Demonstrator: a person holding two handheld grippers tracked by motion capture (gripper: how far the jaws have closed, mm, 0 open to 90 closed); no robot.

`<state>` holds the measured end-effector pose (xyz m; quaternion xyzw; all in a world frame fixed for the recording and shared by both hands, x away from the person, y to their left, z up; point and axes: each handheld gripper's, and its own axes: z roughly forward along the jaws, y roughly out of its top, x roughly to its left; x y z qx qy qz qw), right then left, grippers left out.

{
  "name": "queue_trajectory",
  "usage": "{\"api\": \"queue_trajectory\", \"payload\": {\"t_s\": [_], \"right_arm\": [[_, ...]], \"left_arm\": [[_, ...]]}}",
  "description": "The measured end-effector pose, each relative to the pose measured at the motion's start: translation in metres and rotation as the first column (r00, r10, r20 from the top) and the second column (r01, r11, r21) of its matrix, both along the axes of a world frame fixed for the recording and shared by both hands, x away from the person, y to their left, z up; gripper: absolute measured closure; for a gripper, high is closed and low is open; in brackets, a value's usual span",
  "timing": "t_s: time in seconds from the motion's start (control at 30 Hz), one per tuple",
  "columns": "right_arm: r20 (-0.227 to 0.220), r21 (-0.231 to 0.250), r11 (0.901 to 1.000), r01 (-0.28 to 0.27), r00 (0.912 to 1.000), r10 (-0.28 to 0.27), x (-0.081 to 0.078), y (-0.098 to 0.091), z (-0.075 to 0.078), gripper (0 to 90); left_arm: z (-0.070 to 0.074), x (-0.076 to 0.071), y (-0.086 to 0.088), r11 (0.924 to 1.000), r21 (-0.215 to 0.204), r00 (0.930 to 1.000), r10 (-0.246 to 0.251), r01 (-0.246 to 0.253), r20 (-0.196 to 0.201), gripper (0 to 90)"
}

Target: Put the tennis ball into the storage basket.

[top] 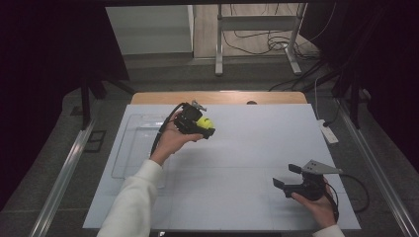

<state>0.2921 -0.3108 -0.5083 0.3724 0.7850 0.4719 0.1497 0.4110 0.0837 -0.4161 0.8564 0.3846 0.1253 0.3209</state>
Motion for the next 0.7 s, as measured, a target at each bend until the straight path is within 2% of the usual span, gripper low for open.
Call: {"api": "queue_trajectory", "payload": {"t_s": [0.7], "right_arm": [[0.001, 0.002, 1.0, 0.0, 1.0, 0.0, 0.0, 0.0, 0.0, 12.1]], "left_arm": [[0.021, -0.003, 0.014, 0.9989, -0.036, 0.9979, 0.033, -0.031, 0.055, 26.8]]}}
